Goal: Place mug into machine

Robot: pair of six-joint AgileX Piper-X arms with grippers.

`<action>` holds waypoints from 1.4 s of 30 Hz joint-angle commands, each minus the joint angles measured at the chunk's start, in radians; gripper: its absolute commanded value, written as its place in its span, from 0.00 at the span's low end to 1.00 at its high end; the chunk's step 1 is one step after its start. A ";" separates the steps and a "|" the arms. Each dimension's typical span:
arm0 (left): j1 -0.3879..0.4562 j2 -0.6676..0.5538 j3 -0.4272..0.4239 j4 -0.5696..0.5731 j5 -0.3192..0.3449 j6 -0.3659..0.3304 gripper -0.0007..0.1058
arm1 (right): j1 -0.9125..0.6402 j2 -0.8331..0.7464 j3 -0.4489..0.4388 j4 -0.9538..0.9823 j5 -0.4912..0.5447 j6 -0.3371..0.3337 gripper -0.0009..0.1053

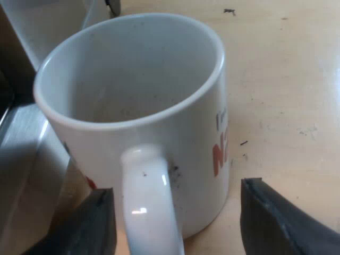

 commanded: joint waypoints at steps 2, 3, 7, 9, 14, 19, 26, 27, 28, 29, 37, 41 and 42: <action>-0.004 -0.007 -0.009 -0.019 -0.009 -0.018 0.68 | -0.003 -0.004 -0.008 -0.006 -0.020 -0.012 0.51; -0.004 -0.007 -0.009 -0.019 -0.009 -0.018 0.68 | -0.001 -0.004 -0.008 -0.006 -0.023 -0.018 0.51; -0.004 -0.007 -0.009 -0.019 -0.009 -0.018 0.68 | 0.006 0.001 -0.017 0.008 -0.030 -0.060 0.51; -0.004 -0.007 -0.009 -0.019 -0.009 -0.018 0.68 | 0.006 0.001 -0.039 0.060 -0.025 -0.055 0.51; -0.004 -0.007 -0.009 -0.019 -0.009 -0.018 0.68 | 0.006 0.001 -0.052 0.097 -0.023 -0.050 0.51; -0.004 -0.007 -0.009 -0.019 -0.009 -0.018 0.68 | 0.006 0.001 -0.052 0.097 -0.022 -0.050 0.51; -0.004 -0.007 -0.009 -0.019 -0.009 -0.018 0.68 | 0.006 0.001 -0.052 0.097 -0.019 -0.050 0.51; -0.004 -0.007 -0.009 -0.019 -0.009 -0.018 0.68 | 0.006 0.001 -0.052 0.097 -0.020 -0.050 0.51; -0.004 -0.007 -0.009 -0.019 -0.009 -0.018 0.68 | 0.006 0.001 -0.052 0.097 -0.020 -0.050 0.47; -0.004 -0.007 -0.009 -0.019 -0.009 -0.018 0.68 | 0.006 0.001 -0.052 0.097 -0.020 -0.050 0.44; -0.004 -0.007 -0.009 -0.019 -0.009 -0.018 0.68 | 0.006 0.001 -0.052 0.097 -0.020 -0.050 0.01; -0.004 -0.007 -0.009 -0.019 -0.009 -0.018 0.68 | 0.006 0.001 -0.052 0.097 -0.020 -0.050 0.01; -0.004 -0.007 -0.009 -0.019 -0.009 -0.018 0.68 | 0.006 0.001 -0.052 0.097 -0.020 -0.050 0.01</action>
